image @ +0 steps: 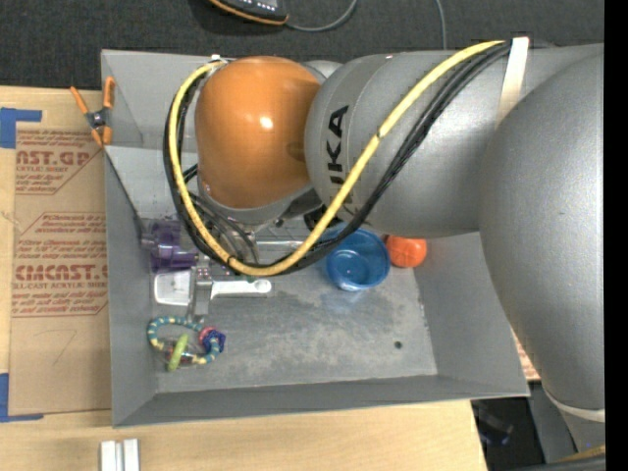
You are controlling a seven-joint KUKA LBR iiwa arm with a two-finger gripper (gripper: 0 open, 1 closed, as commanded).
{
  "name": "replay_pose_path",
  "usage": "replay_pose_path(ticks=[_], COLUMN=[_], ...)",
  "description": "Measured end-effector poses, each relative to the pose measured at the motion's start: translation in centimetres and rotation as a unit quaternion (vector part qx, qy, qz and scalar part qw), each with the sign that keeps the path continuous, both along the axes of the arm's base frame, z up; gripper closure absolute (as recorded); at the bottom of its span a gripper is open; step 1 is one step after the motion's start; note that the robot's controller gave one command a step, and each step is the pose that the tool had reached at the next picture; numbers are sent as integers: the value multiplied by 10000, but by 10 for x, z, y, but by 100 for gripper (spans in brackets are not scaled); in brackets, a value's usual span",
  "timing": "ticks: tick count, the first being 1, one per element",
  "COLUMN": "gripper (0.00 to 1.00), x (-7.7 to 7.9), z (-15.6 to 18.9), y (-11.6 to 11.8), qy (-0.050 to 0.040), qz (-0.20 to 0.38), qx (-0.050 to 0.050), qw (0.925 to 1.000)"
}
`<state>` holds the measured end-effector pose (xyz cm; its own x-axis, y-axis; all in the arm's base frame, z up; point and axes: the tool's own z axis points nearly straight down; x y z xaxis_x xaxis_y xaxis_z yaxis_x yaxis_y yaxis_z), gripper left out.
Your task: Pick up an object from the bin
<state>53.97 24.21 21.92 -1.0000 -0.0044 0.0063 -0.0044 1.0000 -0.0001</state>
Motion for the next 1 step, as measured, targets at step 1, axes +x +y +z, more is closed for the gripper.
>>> replay_pose_path(ticks=[1], gripper=[0], x=[2], z=[5], y=[-2], qy=[-37], qz=[-18], qx=[9], qw=[10000])
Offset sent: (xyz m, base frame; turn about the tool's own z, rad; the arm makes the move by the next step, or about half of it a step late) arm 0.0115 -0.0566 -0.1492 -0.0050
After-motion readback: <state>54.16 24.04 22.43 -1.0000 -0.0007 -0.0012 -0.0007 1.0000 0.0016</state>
